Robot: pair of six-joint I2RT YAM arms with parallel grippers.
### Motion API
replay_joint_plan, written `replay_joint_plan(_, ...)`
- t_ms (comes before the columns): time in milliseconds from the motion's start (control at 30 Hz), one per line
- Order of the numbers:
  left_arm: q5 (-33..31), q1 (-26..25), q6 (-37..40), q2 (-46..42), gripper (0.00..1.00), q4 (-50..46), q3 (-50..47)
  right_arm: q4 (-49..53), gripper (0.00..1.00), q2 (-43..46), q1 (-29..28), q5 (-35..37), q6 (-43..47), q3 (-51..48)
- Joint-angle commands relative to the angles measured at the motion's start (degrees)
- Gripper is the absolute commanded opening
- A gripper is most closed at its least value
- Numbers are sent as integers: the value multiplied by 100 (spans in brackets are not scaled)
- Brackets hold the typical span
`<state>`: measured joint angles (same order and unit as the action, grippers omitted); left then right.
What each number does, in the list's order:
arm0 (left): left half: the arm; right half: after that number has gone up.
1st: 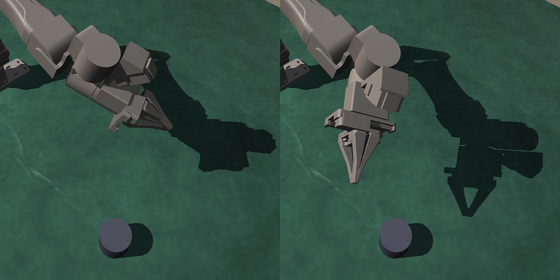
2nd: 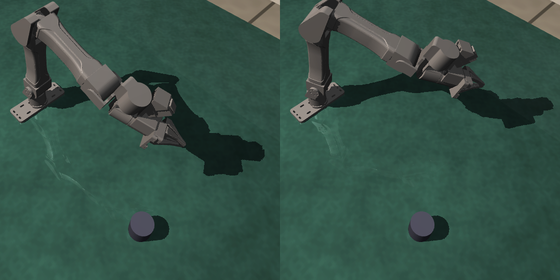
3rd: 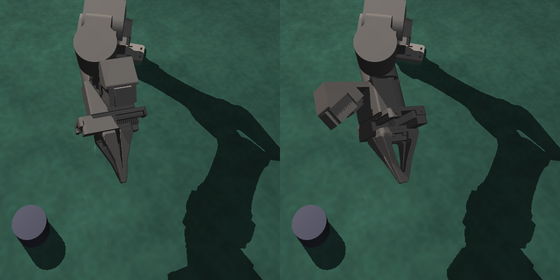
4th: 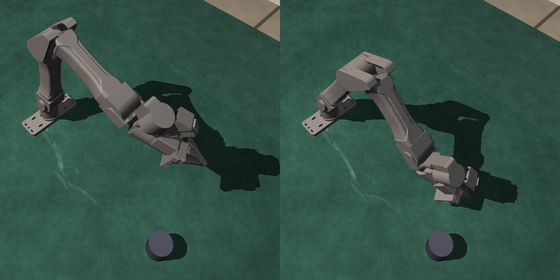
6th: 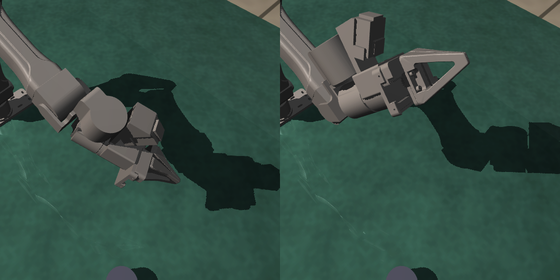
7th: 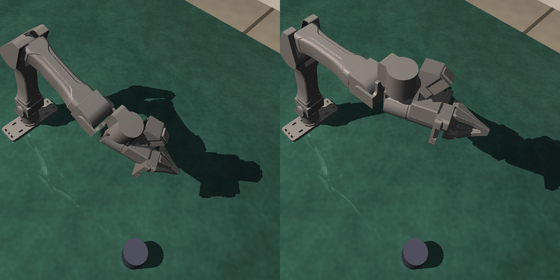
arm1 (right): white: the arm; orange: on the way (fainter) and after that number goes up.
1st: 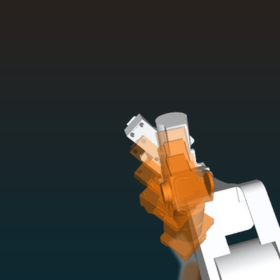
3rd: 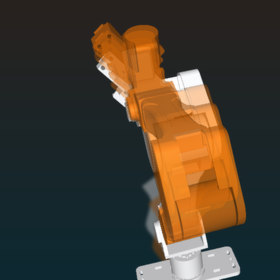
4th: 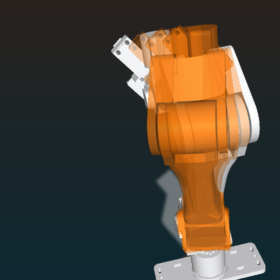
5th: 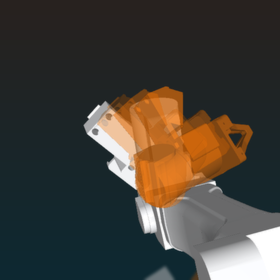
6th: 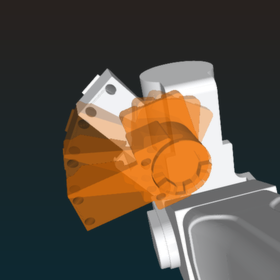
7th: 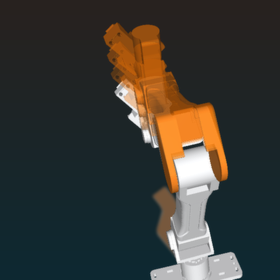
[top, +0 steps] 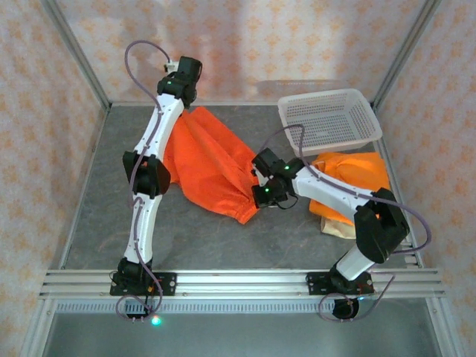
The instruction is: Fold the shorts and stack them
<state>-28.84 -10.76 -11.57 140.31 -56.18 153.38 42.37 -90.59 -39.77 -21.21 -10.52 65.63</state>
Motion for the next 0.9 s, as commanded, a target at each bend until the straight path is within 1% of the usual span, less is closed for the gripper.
replay_joint_plan(0,167,-29,-147,251,9,816,298,305,9,-82,266,189,-109,-8)
replay_joint_plan(33,280,-22,-196,317,14,923,301,290,12,-108,342,233,-165,-7)
replay_joint_plan(67,396,-36,-249,393,19,1039,306,283,17,-151,432,298,-239,10)
replay_joint_plan(100,558,-38,-299,469,23,1175,306,304,24,-193,520,387,-304,40)
replay_joint_plan(133,659,-31,-330,539,30,1283,317,329,31,-228,601,488,-381,82)
replay_joint_plan(200,816,-24,-398,723,62,1432,478,489,46,-309,805,709,-552,236)
replay_joint_plan(233,865,-22,-398,789,70,1468,587,616,50,-333,890,826,-617,362)
replay_joint_plan(300,980,-23,-389,808,91,1408,818,956,52,-309,1020,1154,-747,640)
replay_joint_plan(333,1009,-23,-375,725,97,1317,877,1107,55,-238,1048,1364,-808,774)
replay_joint_plan(367,997,-26,-373,558,100,1214,842,1204,62,-138,1047,1512,-859,892)
replay_joint_plan(433,953,-5,-427,171,100,972,644,1140,65,103,1043,1392,-907,976)
replay_joint_plan(500,1074,36,-541,-353,100,737,218,834,71,359,988,1145,-1053,948)
replay_joint_plan(567,1465,105,-703,-953,100,638,-589,312,80,521,796,806,-1211,870)
replay_joint_plan(633,1862,174,-891,-1492,100,743,-1580,-300,89,477,601,332,-1445,772)
replay_joint_plan(700,2322,237,-1119,-1950,100,1019,-2645,-710,93,239,449,0,-1662,811)
replay_joint_plan(767,2793,293,-1378,-2355,100,1444,-3727,-819,93,-134,312,-107,-1720,1006)
replay_joint_plan(867,3221,305,-1658,-2576,100,1931,-4861,-822,94,-657,242,-298,-1817,1139)
